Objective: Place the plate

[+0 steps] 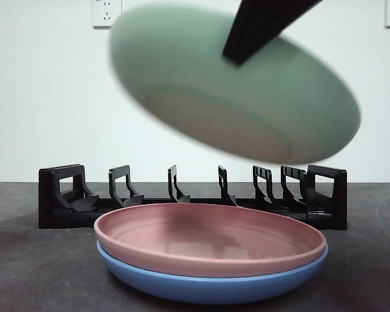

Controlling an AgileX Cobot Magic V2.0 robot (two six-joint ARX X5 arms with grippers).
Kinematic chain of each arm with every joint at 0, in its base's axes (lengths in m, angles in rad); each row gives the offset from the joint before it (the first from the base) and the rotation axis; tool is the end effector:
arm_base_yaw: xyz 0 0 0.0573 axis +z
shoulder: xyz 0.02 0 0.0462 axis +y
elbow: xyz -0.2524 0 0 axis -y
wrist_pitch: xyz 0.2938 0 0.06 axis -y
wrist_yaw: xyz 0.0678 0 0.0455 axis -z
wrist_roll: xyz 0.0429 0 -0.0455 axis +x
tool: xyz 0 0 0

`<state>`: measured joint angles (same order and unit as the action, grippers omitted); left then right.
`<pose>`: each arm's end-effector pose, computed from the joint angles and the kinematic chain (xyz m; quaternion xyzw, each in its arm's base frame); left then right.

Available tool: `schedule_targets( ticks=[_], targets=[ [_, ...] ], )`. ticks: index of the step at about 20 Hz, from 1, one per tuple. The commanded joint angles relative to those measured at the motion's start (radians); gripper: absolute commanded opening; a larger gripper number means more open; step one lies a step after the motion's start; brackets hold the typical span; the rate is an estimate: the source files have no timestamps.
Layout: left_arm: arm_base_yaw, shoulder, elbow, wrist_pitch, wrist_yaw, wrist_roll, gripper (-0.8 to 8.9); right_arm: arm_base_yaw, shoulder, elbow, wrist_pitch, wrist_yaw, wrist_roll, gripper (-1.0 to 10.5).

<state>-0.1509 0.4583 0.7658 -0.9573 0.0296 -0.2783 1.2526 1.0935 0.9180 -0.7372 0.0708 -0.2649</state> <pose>0.1418 -0.0228 0.2943 -0.1117 0.3274 -0.0404 0.9374 0.0878 0.2569 0.2480 -0.3669 0.2786 0.5416 0.7032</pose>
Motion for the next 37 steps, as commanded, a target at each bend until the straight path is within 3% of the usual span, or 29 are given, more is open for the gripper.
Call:
schedule_targets(
  ticks=[1, 15, 19, 22, 25, 28, 32, 37],
  targets=[
    [0.0, 0.003, 0.015, 0.008, 0.002, -0.003, 2.9, 0.008, 0.093, 0.023, -0.019, -0.003, -0.031, 0.1],
    [0.0, 0.003, 0.015, 0.005, 0.002, -0.003, 2.9, -0.011, 0.358, 0.024, 0.045, -0.003, -0.069, 0.1],
    [0.0, 0.003, 0.015, 0.003, 0.002, -0.003, 2.9, -0.011, 0.357, 0.024, 0.044, -0.003, -0.056, 1.8],
    [0.0, 0.003, 0.015, -0.002, 0.002, -0.003, 2.9, -0.008, 0.344, 0.047, 0.039, -0.003, -0.053, 1.9],
    [0.0, 0.003, 0.015, -0.01, 0.002, -0.003, 2.9, -0.027, 0.282, 0.054, 0.172, 0.017, -0.052, 2.0],
    [0.0, 0.003, 0.015, -0.016, 0.002, -0.003, 2.9, -0.154, 0.247, 0.054, 0.332, 0.015, -0.005, 2.1],
    [0.0, 0.003, 0.015, -0.021, 0.002, -0.003, 2.9, -0.423, 0.218, 0.032, 0.359, -0.008, 0.045, 2.2],
    [0.0, 0.003, 0.015, -0.022, 0.002, -0.003, 2.9, -0.721, -0.068, -0.219, 0.354, -0.055, 0.153, 2.2]
  ],
)
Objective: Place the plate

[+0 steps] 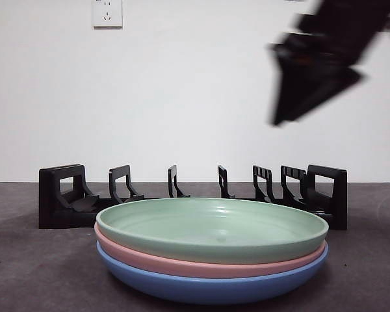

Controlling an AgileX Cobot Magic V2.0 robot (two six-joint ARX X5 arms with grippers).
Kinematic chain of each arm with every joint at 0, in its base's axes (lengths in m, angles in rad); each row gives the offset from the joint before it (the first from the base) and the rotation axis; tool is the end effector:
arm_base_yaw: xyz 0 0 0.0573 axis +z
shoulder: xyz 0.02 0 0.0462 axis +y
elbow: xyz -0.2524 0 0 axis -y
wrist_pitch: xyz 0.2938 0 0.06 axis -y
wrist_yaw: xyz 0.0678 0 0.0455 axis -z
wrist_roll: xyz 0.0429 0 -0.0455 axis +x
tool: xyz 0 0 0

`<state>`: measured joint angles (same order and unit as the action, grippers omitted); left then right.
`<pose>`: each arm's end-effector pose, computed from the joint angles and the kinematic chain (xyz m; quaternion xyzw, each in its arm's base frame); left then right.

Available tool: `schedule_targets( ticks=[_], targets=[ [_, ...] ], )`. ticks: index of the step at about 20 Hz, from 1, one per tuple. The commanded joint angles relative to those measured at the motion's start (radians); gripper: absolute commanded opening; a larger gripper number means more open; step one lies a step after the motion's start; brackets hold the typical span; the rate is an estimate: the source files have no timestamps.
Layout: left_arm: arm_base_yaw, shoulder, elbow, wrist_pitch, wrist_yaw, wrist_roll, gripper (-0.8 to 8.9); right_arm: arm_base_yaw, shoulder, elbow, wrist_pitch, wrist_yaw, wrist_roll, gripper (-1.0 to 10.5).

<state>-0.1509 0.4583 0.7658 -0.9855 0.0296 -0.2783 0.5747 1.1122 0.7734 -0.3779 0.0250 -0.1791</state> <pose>0.1399 -0.0226 0.2919 -0.1103 0.3405 -0.0381 0.9330 0.2430 0.1561 0.2161 -0.1838 0.3110 0.2831 0.8885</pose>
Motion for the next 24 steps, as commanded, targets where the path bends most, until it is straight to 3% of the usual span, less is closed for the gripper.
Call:
schedule_targets(
  ticks=[1, 3, 6, 14, 15, 16, 24],
  targets=[
    [0.0, 0.003, 0.015, 0.006, 0.002, -0.003, 2.9, -0.08, -0.176, -0.14, -0.018, -0.016, 0.103, 2.2],
    [0.0, 0.003, 0.015, 0.007, 0.002, -0.003, 2.9, -0.113, -0.383, -0.24, -0.011, -0.041, 0.23, 2.2],
    [0.0, 0.003, 0.015, 0.006, 0.002, -0.003, 2.9, -0.114, -0.6, -0.257, -0.135, 0.036, 0.309, 2.2],
    [0.0, 0.003, 0.015, -0.002, 0.003, -0.003, 2.86, -0.114, -0.737, -0.257, -0.177, 0.062, 0.299, 2.1],
    [0.0, 0.003, 0.015, -0.003, 0.004, -0.003, 1.85, -0.114, -0.737, -0.257, -0.177, 0.061, 0.301, 0.8],
    [0.0, 0.003, 0.015, -0.014, 0.007, -0.004, 0.12, -0.114, -0.737, -0.257, -0.178, 0.066, 0.301, 0.3],
    [0.0, 0.002, 0.015, -0.02, 0.006, 0.001, 0.07, -0.113, -0.748, -0.257, -0.138, 0.083, 0.328, 0.2]
  ],
)
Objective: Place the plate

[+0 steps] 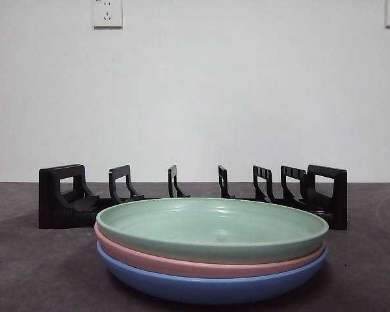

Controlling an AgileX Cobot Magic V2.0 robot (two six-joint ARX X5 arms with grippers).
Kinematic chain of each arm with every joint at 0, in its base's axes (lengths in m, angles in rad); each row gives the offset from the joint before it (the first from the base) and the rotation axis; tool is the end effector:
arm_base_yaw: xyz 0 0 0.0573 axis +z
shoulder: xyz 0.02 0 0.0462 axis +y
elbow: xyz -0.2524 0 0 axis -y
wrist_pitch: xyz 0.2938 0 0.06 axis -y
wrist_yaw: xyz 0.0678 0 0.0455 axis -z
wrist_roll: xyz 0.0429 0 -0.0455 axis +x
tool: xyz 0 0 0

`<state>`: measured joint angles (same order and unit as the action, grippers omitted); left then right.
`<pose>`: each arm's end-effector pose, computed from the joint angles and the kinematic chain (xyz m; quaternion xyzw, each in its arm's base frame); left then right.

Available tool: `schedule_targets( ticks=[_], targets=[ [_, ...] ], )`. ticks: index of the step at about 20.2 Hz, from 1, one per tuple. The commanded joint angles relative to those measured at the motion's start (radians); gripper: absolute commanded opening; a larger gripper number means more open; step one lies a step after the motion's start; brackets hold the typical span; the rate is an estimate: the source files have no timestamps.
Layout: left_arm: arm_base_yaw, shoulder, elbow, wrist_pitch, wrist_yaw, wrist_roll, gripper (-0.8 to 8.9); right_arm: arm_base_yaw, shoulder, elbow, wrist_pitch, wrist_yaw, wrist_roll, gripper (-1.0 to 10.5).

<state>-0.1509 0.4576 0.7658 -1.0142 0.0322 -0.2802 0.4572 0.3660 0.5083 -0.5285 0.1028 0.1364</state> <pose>0.1378 -0.0223 0.2895 -0.1102 0.3537 -0.0368 0.9281 0.1536 0.0706 0.2533 0.0129 0.1958 0.1600 0.9674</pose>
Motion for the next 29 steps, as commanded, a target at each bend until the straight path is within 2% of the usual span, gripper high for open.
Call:
schedule_targets(
  ticks=[1, 4, 6, 7, 8, 10, 12, 14, 17, 19, 24, 29],
  targets=[
    [0.0, 0.003, 0.015, 0.009, 0.004, 0.003, 0.07, 0.005, -0.002, 0.008, 0.013, 0.004, 0.013, 0.2],
    [0.0, 0.004, 0.015, 0.008, 0.004, 0.003, 0.07, 0.005, -0.003, 0.008, 0.013, 0.003, 0.013, 0.2],
    [0.0, 0.002, 0.001, 0.079, -0.015, 0.065, 0.07, 0.005, -0.003, 0.008, 0.013, 0.004, 0.013, 0.2],
    [0.002, -0.012, -0.022, 0.168, -0.015, 0.075, 0.07, 0.005, -0.003, 0.008, 0.013, 0.003, 0.013, 0.2],
    [0.01, -0.039, -0.071, 0.326, -0.015, 0.113, 0.07, 0.005, -0.003, 0.008, 0.013, 0.003, 0.013, 0.2],
    [0.038, -0.118, -0.211, 0.607, -0.015, 0.221, 0.07, 0.005, -0.003, 0.008, 0.013, 0.003, 0.013, 0.2],
    [0.076, -0.212, -0.38, 0.774, -0.015, 0.29, 0.07, 0.005, -0.003, 0.008, 0.013, 0.003, 0.013, 0.2],
    [0.128, -0.312, -0.547, 0.88, -0.015, 0.288, 0.07, 0.005, -0.003, 0.008, 0.013, 0.003, 0.013, 0.2],
    [0.168, -0.435, -0.697, 0.935, -0.015, 0.288, 0.07, 0.005, -0.003, 0.008, 0.013, 0.003, 0.013, 0.2],
    [0.168, -0.455, -0.754, 0.984, -0.015, 0.283, 0.07, 0.005, -0.003, 0.008, 0.014, 0.003, 0.013, 0.2],
    [0.168, -0.455, -0.753, 0.895, -0.009, 0.262, 0.07, 0.005, -0.003, 0.008, 0.012, 0.003, 0.013, 0.2],
    [0.168, -0.452, -0.753, 0.9, -0.009, 0.262, 0.07, 0.005, -0.003, 0.008, 0.012, 0.003, 0.013, 0.2]
  ],
)
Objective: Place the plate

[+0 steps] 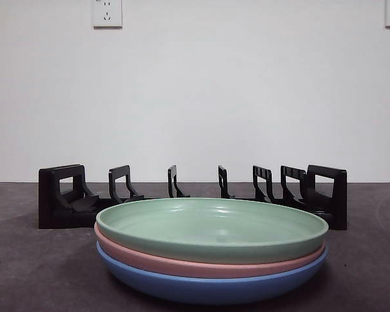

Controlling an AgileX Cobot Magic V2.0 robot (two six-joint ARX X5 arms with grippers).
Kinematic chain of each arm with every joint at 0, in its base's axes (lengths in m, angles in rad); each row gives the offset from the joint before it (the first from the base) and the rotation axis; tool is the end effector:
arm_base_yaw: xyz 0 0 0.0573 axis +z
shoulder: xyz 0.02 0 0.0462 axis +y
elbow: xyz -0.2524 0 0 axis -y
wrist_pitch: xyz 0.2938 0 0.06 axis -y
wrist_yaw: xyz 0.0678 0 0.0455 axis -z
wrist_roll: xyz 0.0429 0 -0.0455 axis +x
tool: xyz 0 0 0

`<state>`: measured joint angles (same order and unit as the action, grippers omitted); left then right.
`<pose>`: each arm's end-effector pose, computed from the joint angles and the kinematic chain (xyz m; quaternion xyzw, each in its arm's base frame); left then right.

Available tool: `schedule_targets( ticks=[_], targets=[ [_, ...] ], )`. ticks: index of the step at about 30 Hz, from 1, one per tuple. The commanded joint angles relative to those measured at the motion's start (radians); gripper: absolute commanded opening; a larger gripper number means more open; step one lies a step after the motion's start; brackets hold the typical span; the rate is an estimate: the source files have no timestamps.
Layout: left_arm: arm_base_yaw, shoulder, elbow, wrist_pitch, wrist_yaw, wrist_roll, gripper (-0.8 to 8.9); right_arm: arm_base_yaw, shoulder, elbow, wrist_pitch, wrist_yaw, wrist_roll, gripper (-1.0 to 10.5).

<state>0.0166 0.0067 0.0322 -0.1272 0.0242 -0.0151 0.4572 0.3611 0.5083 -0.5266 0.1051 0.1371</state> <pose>0.1699 0.0018 0.1614 -0.0086 0.0508 -0.0034 0.9987 0.1530 0.0703 0.2542 0.0140 0.1925 0.1592 0.9682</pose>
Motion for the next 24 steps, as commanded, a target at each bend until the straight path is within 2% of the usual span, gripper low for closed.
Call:
schedule_targets(
  ticks=[1, 10, 12, 15, 20, 24],
  targets=[
    [0.001, -0.001, -0.019, 0.015, -0.001, -0.003, 0.07, 0.005, 0.002, 0.008, 0.011, 0.001, 0.013, 0.2],
    [0.001, -0.002, -0.019, 0.015, -0.001, -0.003, 0.07, 0.005, 0.002, 0.008, 0.011, 0.001, 0.013, 0.2],
    [0.001, -0.002, -0.019, 0.015, -0.001, -0.003, 0.07, 0.005, 0.001, 0.008, 0.011, 0.008, -0.041, 0.2],
    [0.001, -0.002, -0.019, 0.015, -0.001, -0.003, 0.07, -0.013, -0.006, 0.002, 0.011, 0.01, -0.071, 0.2],
    [0.001, -0.002, -0.019, 0.015, -0.001, -0.003, 0.07, -0.136, -0.058, -0.124, 0.141, 0.027, -0.17, 0.2],
    [0.001, -0.002, -0.019, 0.015, -0.001, -0.003, 0.07, -0.245, -0.149, -0.287, 0.299, 0.024, -0.15, 0.2]
  ],
)
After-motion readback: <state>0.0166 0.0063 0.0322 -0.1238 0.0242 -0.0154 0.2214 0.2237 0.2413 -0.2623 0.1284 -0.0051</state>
